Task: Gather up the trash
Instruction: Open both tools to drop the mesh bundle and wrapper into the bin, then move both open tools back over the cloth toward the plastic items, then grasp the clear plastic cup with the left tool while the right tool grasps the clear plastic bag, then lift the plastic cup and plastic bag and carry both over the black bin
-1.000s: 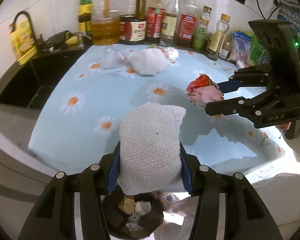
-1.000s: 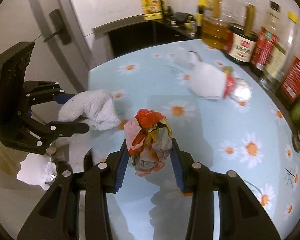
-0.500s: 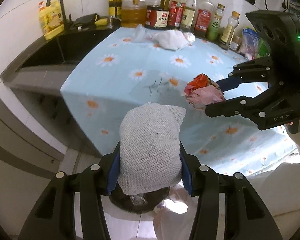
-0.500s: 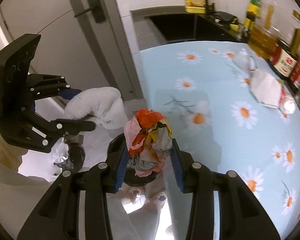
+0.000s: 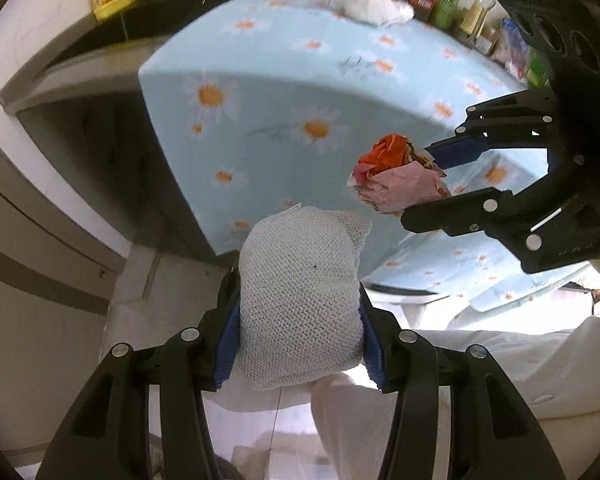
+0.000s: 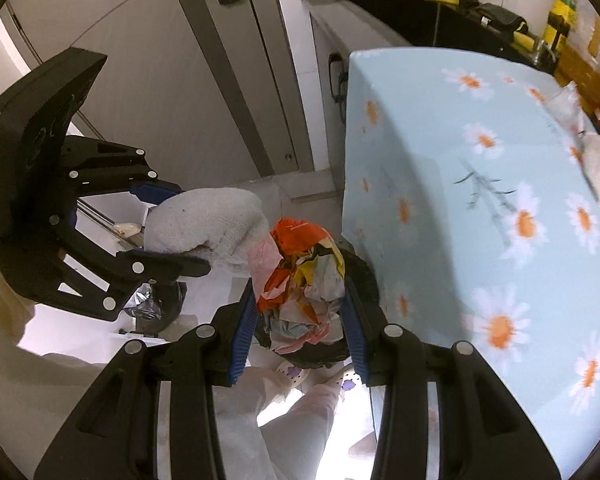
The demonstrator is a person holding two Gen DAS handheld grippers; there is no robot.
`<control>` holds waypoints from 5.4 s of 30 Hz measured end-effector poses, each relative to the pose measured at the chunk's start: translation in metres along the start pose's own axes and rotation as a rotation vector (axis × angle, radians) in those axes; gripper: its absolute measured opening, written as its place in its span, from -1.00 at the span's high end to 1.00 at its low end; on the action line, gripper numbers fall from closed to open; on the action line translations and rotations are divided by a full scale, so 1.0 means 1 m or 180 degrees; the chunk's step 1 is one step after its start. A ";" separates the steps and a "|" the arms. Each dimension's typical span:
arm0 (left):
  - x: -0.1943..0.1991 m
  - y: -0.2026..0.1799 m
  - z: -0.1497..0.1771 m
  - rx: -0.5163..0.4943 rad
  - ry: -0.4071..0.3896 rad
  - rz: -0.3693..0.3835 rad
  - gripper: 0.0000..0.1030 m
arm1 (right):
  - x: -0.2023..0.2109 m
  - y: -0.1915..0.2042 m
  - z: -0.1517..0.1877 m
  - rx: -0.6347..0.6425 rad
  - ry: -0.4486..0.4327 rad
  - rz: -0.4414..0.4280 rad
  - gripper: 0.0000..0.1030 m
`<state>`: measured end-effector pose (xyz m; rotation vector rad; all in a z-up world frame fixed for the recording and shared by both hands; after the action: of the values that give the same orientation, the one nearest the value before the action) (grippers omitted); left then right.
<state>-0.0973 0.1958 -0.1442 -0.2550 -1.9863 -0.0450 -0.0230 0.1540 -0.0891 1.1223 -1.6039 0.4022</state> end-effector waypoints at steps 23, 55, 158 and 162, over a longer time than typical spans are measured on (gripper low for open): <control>-0.103 0.037 0.039 0.0308 0.0330 0.0161 -0.43 | -0.124 -0.014 0.018 0.0107 0.0313 0.0299 -0.25; -0.028 0.021 -0.010 0.0319 0.0080 -0.0142 -0.43 | 0.006 -0.006 -0.015 0.0178 -0.0160 -0.0126 -0.50; -0.041 0.014 -0.312 0.0333 -0.0674 0.0020 0.04 | 0.161 -0.320 -0.023 -0.1113 -0.0978 0.0634 0.04; -0.026 0.017 -0.294 0.0349 -0.0706 -0.0040 0.04 | 0.159 -0.297 -0.023 -0.1078 -0.0988 0.0574 0.04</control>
<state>0.1799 0.1653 -0.0468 -0.1826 -2.2027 0.0875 0.2390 -0.0487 -0.0230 0.8108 -1.9674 0.0650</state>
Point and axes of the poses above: each gripper's, at about its wrist camera, not at the fingertips, and x roughly against the way its jaws point, y to its left, z to its underside, the point moved 3 cm from there along -x, roughly the way its jaws point, and after that the axes turned 5 degrees about -x, right-handed, at the moved point
